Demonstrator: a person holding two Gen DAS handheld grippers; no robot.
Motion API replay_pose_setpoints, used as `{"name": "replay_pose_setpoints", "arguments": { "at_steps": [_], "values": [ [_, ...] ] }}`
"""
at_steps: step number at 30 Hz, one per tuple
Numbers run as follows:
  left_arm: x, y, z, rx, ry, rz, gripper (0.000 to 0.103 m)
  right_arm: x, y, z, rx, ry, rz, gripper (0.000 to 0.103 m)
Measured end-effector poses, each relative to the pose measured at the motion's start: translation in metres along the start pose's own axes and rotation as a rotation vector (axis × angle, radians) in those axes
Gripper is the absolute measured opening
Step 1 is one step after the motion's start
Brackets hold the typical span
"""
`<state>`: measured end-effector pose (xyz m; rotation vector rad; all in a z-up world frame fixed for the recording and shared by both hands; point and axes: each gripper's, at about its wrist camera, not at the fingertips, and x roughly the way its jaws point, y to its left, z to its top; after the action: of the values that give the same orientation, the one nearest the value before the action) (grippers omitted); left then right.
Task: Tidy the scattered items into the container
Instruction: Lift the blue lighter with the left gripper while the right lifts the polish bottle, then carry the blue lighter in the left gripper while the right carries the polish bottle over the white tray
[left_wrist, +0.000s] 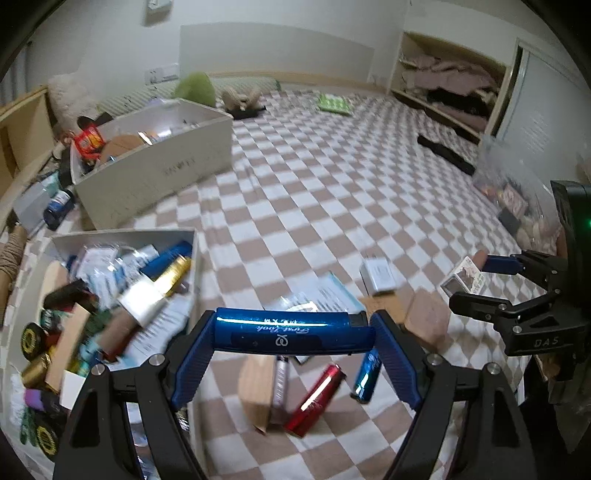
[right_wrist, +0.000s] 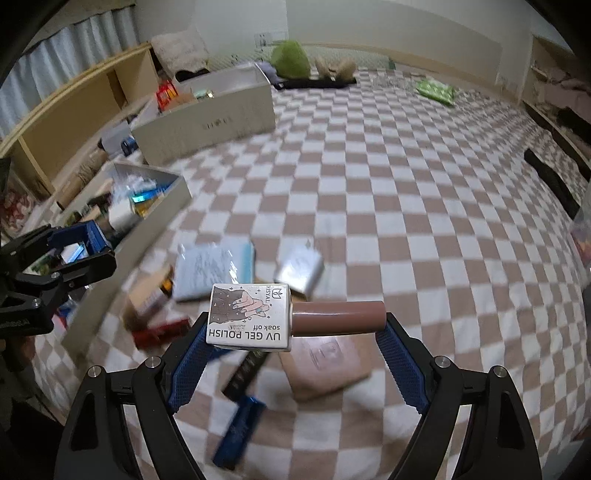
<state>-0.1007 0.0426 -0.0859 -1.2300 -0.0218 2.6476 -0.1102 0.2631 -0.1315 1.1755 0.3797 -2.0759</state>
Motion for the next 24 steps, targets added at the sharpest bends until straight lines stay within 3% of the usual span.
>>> {"name": "replay_pose_setpoints", "arguments": {
  "at_steps": [10,24],
  "values": [
    [-0.038,0.024,0.026,-0.016,-0.067,0.043,0.083,-0.012,0.026,0.038,-0.05,-0.066,0.032,0.087],
    [-0.116,0.073,0.077,0.013,-0.206,0.196,0.083,-0.034,0.079,0.091,-0.117,-0.155,0.097,0.087]
  ]
}}
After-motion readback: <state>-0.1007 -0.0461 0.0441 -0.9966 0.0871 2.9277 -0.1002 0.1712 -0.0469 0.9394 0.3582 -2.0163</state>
